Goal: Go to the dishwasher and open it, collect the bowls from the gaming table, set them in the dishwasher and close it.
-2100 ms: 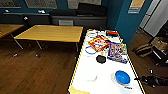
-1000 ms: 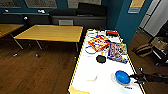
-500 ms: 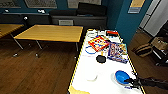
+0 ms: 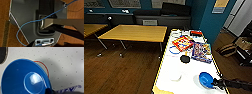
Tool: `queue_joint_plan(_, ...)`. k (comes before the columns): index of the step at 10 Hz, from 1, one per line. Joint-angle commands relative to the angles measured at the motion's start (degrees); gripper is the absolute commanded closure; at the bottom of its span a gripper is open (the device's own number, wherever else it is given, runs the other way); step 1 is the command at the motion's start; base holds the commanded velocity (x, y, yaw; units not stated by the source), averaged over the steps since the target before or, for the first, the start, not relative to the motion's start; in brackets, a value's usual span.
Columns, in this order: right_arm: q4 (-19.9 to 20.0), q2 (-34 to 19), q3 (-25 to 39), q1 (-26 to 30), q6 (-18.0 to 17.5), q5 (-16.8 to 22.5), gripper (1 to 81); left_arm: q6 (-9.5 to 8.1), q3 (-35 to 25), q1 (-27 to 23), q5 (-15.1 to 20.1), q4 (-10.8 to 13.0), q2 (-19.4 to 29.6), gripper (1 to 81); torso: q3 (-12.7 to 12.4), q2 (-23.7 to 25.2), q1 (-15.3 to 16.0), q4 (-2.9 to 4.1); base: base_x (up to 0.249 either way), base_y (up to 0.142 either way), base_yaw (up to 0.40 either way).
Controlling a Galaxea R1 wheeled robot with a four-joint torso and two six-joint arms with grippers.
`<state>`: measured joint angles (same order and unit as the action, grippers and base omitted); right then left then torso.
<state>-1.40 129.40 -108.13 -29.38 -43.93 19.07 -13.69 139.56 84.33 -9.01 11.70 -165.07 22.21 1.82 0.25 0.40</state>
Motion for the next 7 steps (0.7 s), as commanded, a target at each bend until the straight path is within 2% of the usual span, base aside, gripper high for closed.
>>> queue_joint_plan(1, 0.4, -7.5, 6.9, 8.2, -0.1, 3.4, 81.1, -0.02, -0.4, -0.1, 3.4, 0.3, 0.4, 1.0, 0.0, 0.0, 0.0, 0.0, 0.0, 0.0, 0.0)
queue_joint_plan(2, 0.5, -12.3, 13.4, 10.0, -0.2, 4.3, 81.1, 0.07, -0.4, -0.2, 3.1, 0.4, 0.2, 1.0, 0.0, 0.0, 0.0, 0.0, 0.0, 0.0, 0.0)
queue_joint_plan(4, 0.2, -21.1, 26.2, 11.5, 0.4, 4.3, 81.1, 0.07, -0.6, -0.1, -0.7, 0.8, 0.0, 1.0, 0.0, 0.0, 0.0, 0.0, 0.0, 0.0, 0.0)
queue_joint_plan(5, -0.1, -25.5, 32.1, 11.1, 0.5, 4.0, 81.1, 0.15, -0.8, -0.1, -0.9, 0.9, 0.0, 1.0, 0.0, 0.0, 0.0, 0.0, 0.0, 0.0, 0.0)
queue_joint_plan(6, -0.9, -29.9, 37.5, 9.9, 1.1, 4.0, 81.1, 0.07, -0.9, 0.1, -1.8, 2.0, 0.0, 1.0, 0.0, 0.0, 0.0, 0.0, 0.0, 0.0, 0.0)
queue_joint_plan(7, -1.3, -33.0, 41.1, 6.7, 2.8, 3.1, 81.1, 0.07, -0.9, 0.4, -3.7, 2.4, 0.0, 1.0, 0.0, 0.0, 0.0, 0.0, 0.0, 0.0, 0.0)
